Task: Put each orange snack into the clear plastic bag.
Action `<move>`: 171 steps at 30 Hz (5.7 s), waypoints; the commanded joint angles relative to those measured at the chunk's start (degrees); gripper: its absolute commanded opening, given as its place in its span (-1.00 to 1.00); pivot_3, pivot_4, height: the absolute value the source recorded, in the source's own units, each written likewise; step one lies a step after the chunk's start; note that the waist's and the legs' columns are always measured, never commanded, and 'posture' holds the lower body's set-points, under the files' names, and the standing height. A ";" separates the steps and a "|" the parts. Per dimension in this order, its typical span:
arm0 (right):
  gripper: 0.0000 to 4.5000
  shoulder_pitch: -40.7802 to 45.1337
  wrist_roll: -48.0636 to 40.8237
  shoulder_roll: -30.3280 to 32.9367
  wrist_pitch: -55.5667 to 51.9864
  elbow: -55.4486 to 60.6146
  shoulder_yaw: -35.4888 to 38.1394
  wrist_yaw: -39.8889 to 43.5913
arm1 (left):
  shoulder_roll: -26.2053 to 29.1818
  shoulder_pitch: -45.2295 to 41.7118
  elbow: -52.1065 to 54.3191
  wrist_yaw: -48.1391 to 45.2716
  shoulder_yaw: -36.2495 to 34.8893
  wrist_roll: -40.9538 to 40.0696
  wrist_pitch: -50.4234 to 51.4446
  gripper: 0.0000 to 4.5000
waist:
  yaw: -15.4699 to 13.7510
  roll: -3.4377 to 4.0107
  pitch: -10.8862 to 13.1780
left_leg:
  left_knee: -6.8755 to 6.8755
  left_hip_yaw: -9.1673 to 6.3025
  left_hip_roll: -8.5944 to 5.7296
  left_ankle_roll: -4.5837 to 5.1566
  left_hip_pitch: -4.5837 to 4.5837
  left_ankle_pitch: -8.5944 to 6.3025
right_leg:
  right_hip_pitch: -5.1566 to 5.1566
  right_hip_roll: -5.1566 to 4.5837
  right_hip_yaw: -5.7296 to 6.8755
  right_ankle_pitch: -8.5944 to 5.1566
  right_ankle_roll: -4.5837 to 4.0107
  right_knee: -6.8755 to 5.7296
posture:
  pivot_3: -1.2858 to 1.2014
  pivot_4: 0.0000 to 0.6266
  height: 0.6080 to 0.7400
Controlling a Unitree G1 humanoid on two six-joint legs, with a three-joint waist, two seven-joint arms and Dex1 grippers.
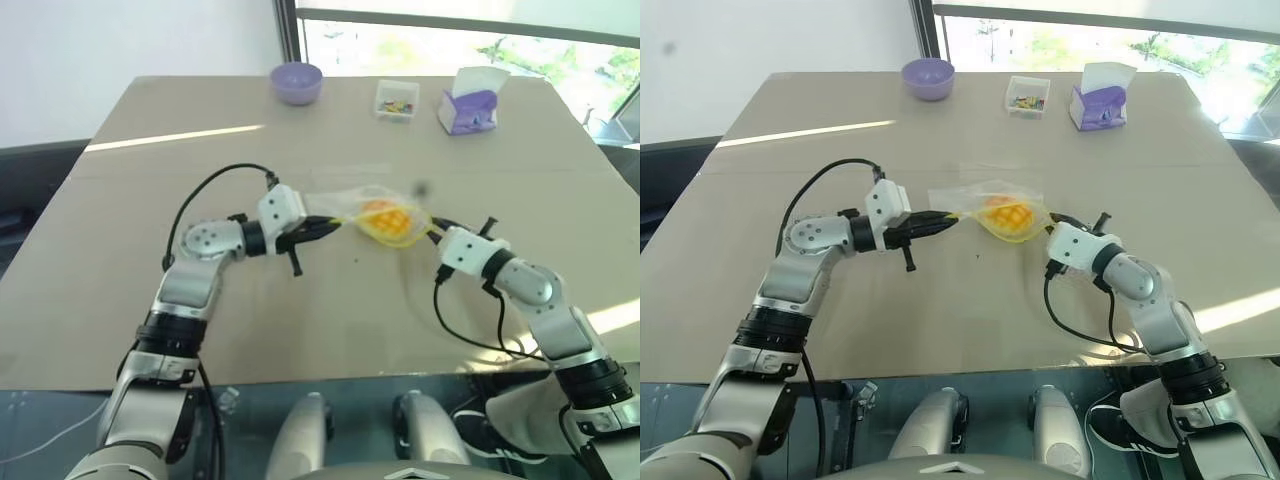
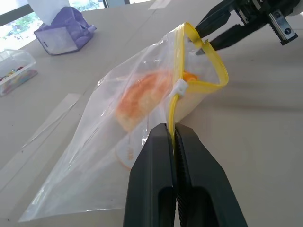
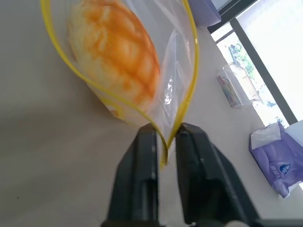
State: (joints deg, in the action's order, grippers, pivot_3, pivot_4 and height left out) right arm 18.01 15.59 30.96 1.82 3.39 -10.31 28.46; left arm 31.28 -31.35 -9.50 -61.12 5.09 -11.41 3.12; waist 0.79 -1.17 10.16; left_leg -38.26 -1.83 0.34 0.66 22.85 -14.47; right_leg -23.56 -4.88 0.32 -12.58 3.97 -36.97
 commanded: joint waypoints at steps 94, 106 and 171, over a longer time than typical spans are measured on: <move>-0.34 12.38 -13.81 -4.82 -24.26 17.15 -8.43 12.79 | -2.12 0.83 6.65 4.21 4.31 3.43 -4.61 -1.00 | -0.04 0.04 0.01 | -0.07 -0.03 -0.03 0.23 0.03 -0.14 | 0.02 0.00 -0.01 0.02 0.00 0.06 | 0.03 -0.52 0.95; -0.57 12.05 -12.88 -5.05 -24.23 16.84 -9.04 12.71 | -1.79 0.94 8.44 4.05 3.98 2.83 -2.89 -1.00 | -0.04 0.04 0.02 | -0.07 -0.02 -0.03 0.23 0.03 -0.14 | 0.02 0.00 -0.01 0.02 0.01 0.06 | 0.03 -0.52 0.95; -0.99 11.95 -10.57 -3.64 -21.94 16.61 -8.89 13.55 | -1.28 1.56 10.12 4.34 4.06 3.25 -0.11 -1.00 | -0.03 0.04 0.02 | -0.06 -0.03 -0.03 0.22 0.03 -0.14 | 0.02 0.00 -0.01 0.01 0.00 0.06 | 0.03 -0.52 0.95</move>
State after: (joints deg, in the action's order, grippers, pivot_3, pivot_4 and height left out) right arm 29.20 4.80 27.03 -21.02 17.91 -20.31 42.15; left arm 29.65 -29.27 -1.56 -57.17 9.55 -8.04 3.44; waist 0.76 -1.13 10.18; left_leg -38.32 -1.85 0.31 0.88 22.88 -14.60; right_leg -23.54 -4.88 0.30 -12.57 3.98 -36.91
